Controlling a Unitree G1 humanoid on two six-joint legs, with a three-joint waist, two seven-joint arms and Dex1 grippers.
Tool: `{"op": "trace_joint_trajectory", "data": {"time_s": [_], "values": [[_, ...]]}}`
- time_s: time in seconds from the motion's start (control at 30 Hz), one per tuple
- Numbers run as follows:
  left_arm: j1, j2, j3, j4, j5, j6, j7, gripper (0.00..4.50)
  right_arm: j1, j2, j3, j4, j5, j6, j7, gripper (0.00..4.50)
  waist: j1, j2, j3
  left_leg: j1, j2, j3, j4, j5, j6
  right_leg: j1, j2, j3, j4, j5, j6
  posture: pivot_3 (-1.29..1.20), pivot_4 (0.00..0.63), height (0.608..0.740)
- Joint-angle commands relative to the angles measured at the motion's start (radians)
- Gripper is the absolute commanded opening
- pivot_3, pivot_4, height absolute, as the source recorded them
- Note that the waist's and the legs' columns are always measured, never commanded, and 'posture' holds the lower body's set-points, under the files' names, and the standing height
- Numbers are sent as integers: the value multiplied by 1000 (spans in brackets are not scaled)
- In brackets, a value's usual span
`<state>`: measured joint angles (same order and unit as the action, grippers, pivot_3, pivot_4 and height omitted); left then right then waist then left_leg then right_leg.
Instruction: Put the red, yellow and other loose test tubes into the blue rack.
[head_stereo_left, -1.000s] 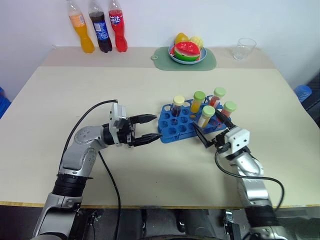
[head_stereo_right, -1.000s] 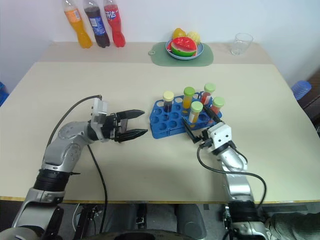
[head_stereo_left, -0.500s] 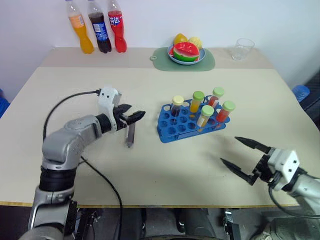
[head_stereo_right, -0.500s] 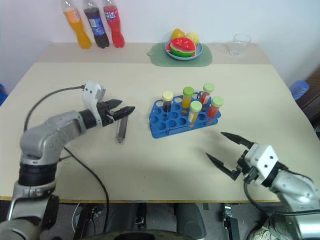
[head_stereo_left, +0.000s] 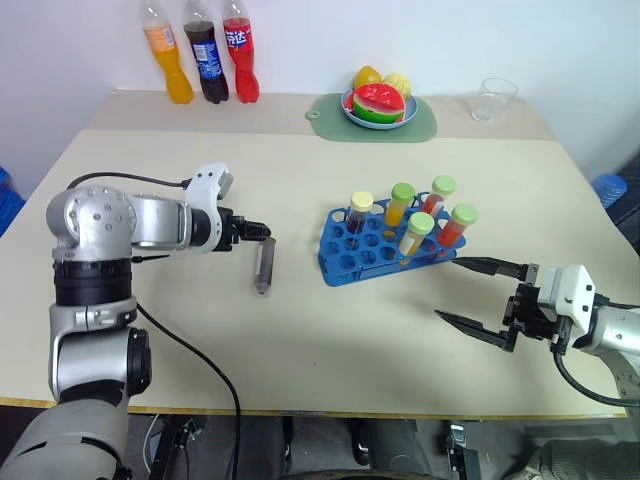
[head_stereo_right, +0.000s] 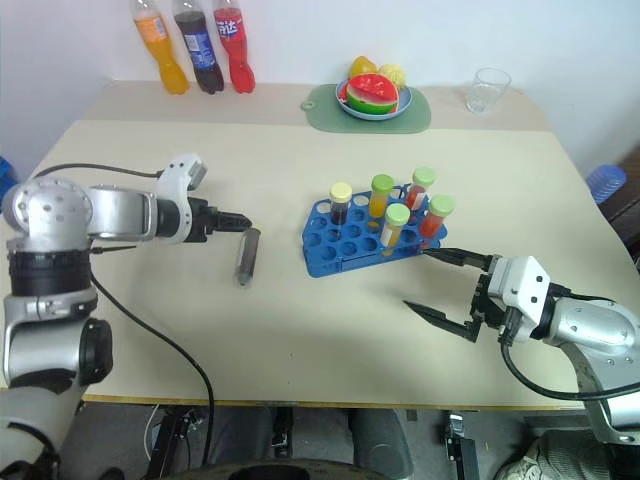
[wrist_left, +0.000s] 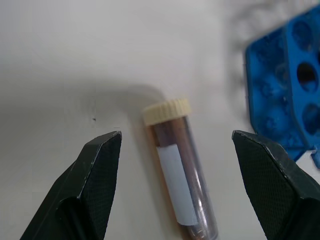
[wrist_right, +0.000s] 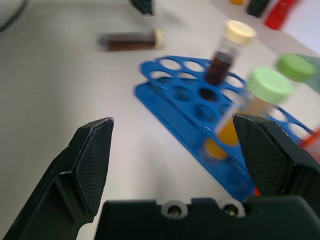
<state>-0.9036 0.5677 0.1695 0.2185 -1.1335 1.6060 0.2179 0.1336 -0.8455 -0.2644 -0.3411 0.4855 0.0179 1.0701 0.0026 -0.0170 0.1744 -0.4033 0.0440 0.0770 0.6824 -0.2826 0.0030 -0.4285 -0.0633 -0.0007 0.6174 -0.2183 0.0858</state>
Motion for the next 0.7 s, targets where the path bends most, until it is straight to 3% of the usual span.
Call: {"op": "trace_joint_trajectory", "data": {"time_s": [0.03, 0.3, 0.63, 0.7], "values": [[-53, -13, -23, 127, -171, 8, 209, 3660, -32, -4, 5, 3, 3, 5, 13, 4201, 3, 0, 0, 0, 0, 0, 0, 0, 0, 0, 0, 0, 0, 0, 0, 0, 150, 740], [-161, -77, -54, 429, -395, 8, 558, 3660, -5, 7, -4, -13, -5, 1, 10, 4201, 10, -1, 1, -1, -1, 1, 0, 0, 0, 0, 0, -1, 0, 1, 2, 0, 150, 740], [-290, -232, 40, 643, -246, 8, 721, 3660, 59, 15, -43, -70, -4, 10, -30, 4201, 10, -2, 1, -1, -3, 2, 0, 1, -2, 0, 0, -1, -1, 1, 2, 0, 150, 740], [-301, -250, 53, 653, -196, 8, 721, 3123, 72, 17, -52, -82, -4, 12, -38, 4240, 11, -2, 1, -1, -3, 2, 0, 1, -2, 0, 0, -1, -1, 1, 2, 0, 150, 740]]}}
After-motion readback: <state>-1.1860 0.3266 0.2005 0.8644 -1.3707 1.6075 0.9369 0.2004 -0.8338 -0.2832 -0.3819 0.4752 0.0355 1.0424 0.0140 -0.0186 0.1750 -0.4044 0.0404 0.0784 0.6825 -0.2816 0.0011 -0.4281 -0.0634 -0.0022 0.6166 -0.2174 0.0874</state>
